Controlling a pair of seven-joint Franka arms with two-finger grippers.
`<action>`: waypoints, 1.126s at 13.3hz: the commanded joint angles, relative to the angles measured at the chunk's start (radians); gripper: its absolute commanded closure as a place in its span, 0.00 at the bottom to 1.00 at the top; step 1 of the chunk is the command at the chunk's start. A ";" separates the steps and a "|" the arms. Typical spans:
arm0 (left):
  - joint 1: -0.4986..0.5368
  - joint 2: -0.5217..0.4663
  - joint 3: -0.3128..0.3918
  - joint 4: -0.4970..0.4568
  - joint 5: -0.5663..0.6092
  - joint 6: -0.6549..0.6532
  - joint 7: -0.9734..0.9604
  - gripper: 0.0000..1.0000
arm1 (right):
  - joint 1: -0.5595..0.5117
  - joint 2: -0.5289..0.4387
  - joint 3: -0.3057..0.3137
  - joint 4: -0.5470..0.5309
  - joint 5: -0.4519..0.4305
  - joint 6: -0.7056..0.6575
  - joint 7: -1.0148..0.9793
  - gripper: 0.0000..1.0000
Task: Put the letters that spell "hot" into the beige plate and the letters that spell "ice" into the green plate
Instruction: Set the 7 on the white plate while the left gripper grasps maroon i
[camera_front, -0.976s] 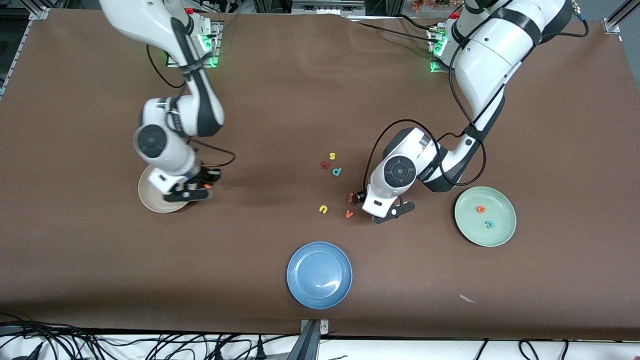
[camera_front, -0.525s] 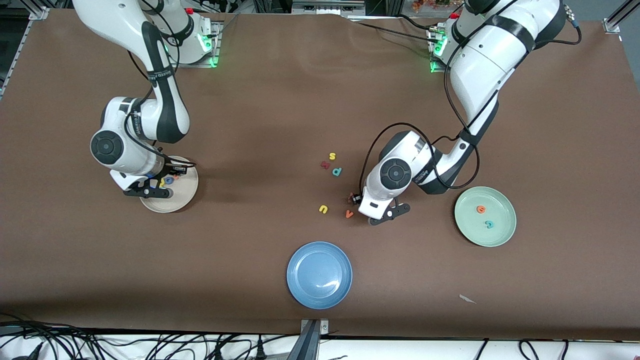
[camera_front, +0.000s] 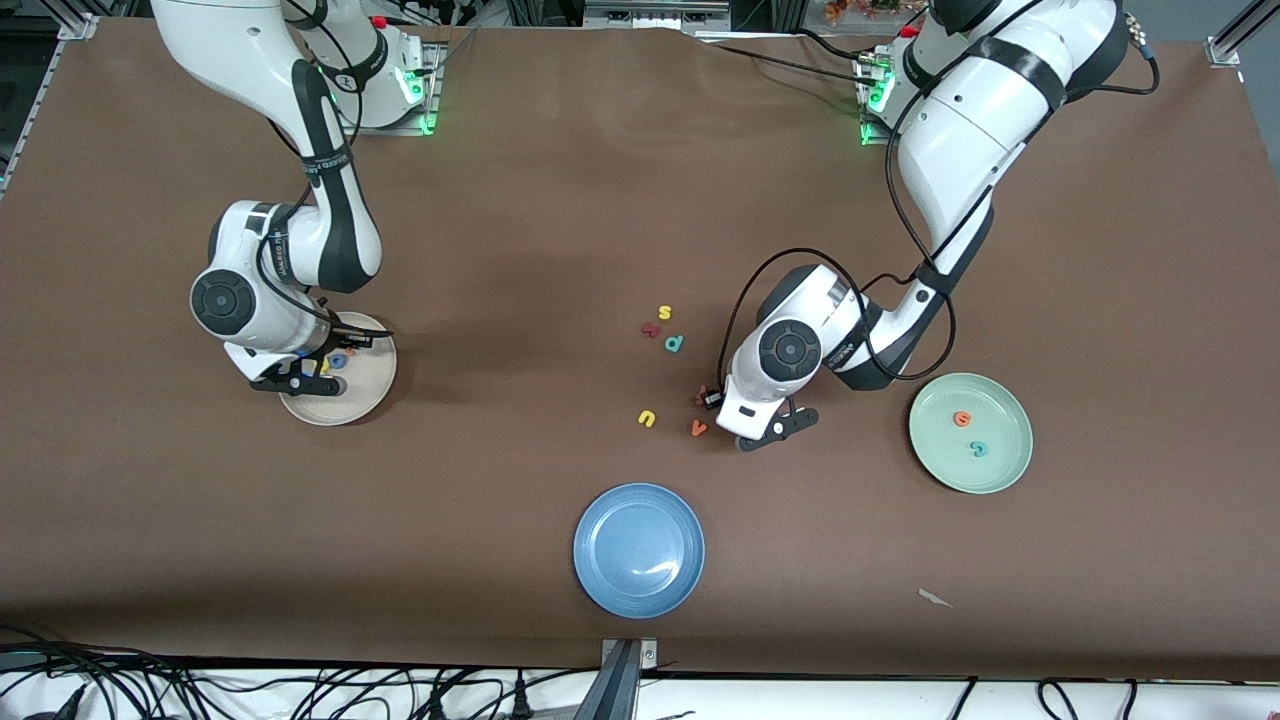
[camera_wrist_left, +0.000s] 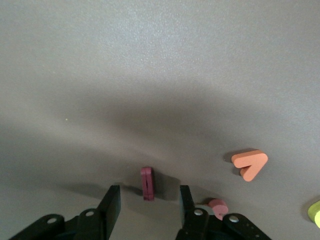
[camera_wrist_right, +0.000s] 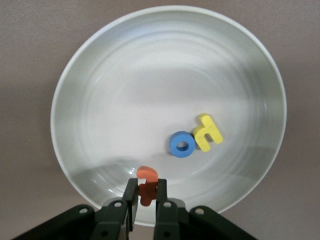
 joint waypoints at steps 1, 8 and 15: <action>-0.018 0.014 0.013 0.031 -0.012 0.005 -0.003 0.51 | -0.014 0.007 -0.003 -0.009 0.010 0.018 -0.028 0.83; -0.018 0.016 0.024 0.031 -0.012 0.005 -0.003 0.71 | -0.023 0.007 -0.003 -0.011 0.010 0.020 -0.039 0.82; -0.016 0.007 0.024 0.031 -0.009 0.002 -0.001 0.97 | -0.017 0.007 0.015 -0.009 0.014 0.013 -0.040 0.81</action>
